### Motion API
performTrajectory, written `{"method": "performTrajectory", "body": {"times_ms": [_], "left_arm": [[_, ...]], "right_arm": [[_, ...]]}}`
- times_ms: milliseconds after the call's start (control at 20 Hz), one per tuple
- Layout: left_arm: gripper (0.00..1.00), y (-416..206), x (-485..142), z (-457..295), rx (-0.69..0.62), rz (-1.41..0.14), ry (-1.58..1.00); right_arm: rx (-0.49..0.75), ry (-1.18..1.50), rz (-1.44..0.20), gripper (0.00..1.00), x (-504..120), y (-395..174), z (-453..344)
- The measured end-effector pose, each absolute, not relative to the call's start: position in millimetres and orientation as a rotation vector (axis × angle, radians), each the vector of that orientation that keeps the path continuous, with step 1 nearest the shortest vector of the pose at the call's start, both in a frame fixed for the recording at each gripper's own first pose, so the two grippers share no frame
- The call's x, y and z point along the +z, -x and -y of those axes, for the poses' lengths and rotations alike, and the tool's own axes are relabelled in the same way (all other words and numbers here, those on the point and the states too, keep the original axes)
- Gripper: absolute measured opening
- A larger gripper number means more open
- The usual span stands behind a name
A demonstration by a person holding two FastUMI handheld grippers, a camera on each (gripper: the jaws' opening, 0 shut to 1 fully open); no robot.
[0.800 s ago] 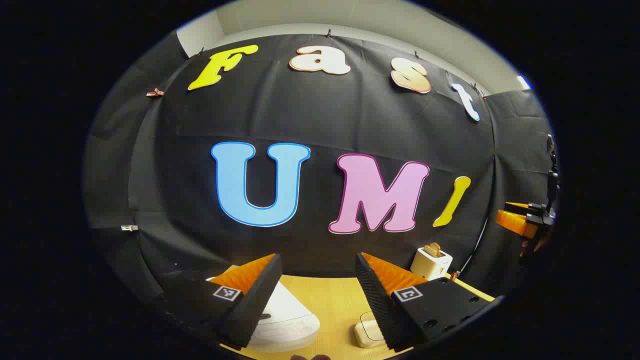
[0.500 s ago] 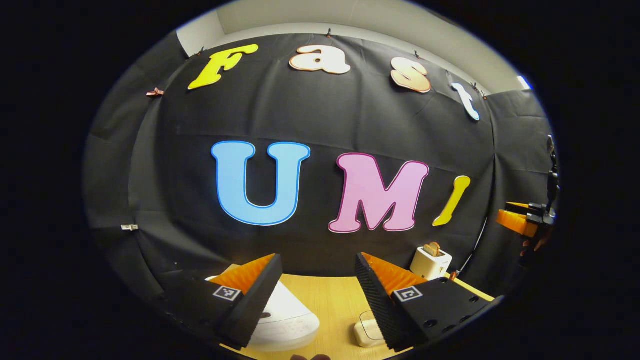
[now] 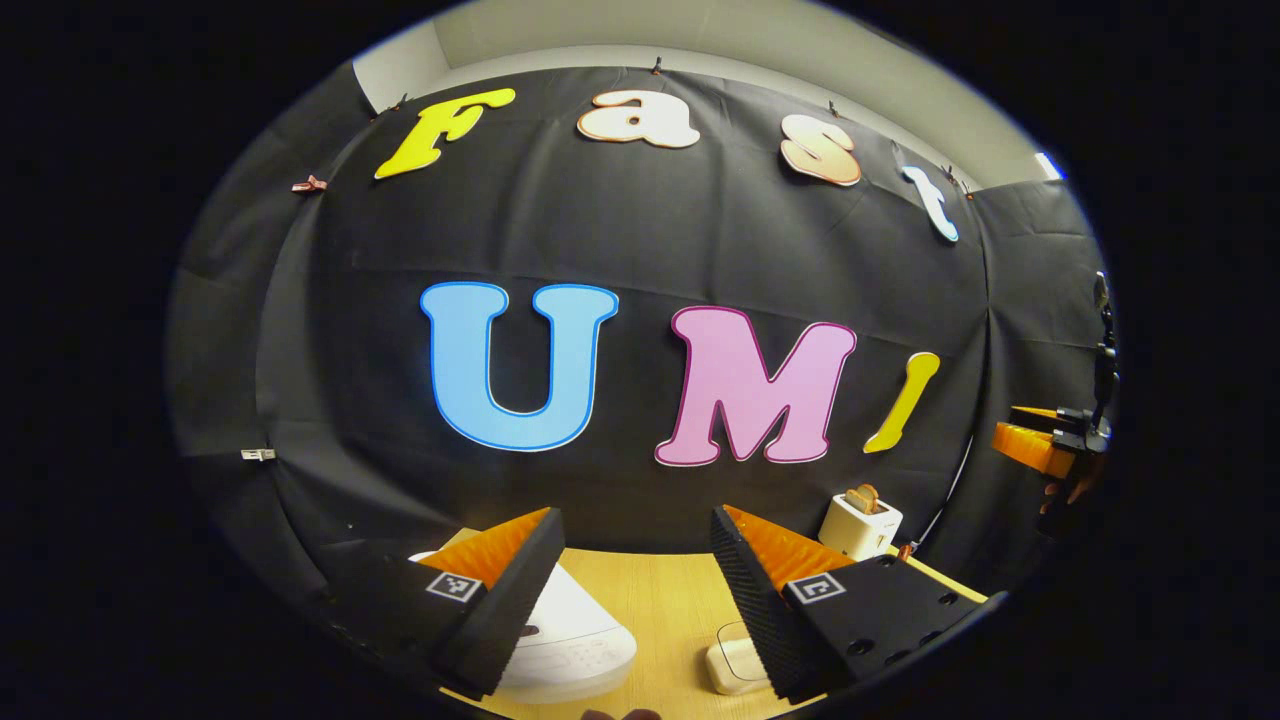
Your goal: Close the left gripper, press the button to open the rice cooker; take a wooden spoon from the chopstick holder with the right hand, scoop a spoonful of rice and pour it into the rice cooker, then put the wooden spoon back into the chopstick holder.
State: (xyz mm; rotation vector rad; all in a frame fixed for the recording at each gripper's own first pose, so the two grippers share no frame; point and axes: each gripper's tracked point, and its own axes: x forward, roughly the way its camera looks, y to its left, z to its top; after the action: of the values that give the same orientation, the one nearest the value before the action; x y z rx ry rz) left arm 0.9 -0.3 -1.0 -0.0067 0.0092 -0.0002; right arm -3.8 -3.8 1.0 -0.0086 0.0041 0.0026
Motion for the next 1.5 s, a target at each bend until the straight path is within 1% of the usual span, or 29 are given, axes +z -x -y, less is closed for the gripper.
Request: {"method": "performTrajectory", "body": {"times_ms": [300, 350, 450, 500, 550, 650, 700, 750, 800, 850, 950, 1300, 1350, 1400, 1500], "left_arm": [[0.95, -14, -33, -43, 0.094, -0.114, -0.002], [0.9, -16, -38, -48, 0.104, -0.122, 0.017], [0.73, -25, -61, -69, 0.138, -0.155, 0.103], [0.55, -30, -79, -81, 0.152, -0.189, 0.133], [0.5, -33, -87, -88, 0.16, -0.205, 0.138], [0.05, -38, -106, -99, 0.166, -0.232, 0.142], [0.09, -40, -114, -102, 0.162, -0.253, 0.146], [0.05, -42, -125, -104, 0.161, -0.279, 0.146], [0.1, -44, -135, -107, 0.161, -0.306, 0.141], [0.05, -47, -148, -110, 0.162, -0.343, 0.134], [0.05, -50, -173, -112, 0.158, -0.403, 0.112], [0.05, -59, -211, -113, 0.163, -0.494, 0.077], [0.02, -61, -214, -114, 0.167, -0.505, 0.082], [0.05, -61, -218, -114, 0.17, -0.518, 0.09], [0.06, -60, -223, -113, 0.172, -0.523, 0.1]], "right_arm": [[-0.009, 0.024, -0.01, 0.97, -1, 7, 10], [-0.017, 0.025, -0.01, 0.97, -1, 8, 12], [-0.041, 0.025, -0.017, 0.97, -1, 11, 20], [-0.057, 0.033, -0.018, 0.97, -1, 14, 24], [-0.069, 0.041, -0.021, 0.97, -2, 17, 27], [-0.088, 0.052, -0.026, 0.97, -3, 21, 31], [-0.096, 0.053, -0.028, 0.97, -3, 23, 33], [-0.106, 0.052, -0.033, 0.97, -5, 25, 35], [-0.112, 0.051, -0.037, 0.97, -5, 27, 37], [-0.119, 0.051, -0.04, 0.97, -6, 28, 38], [-0.13, 0.059, -0.046, 0.97, -7, 33, 39], [-0.154, 0.066, -0.062, 0.97, -11, 44, 46], [-0.157, 0.068, -0.065, 0.97, -11, 45, 47], [-0.158, 0.069, -0.067, 0.97, -12, 46, 47], [-0.16, 0.071, -0.07, 0.97, -13, 47, 48]]}}
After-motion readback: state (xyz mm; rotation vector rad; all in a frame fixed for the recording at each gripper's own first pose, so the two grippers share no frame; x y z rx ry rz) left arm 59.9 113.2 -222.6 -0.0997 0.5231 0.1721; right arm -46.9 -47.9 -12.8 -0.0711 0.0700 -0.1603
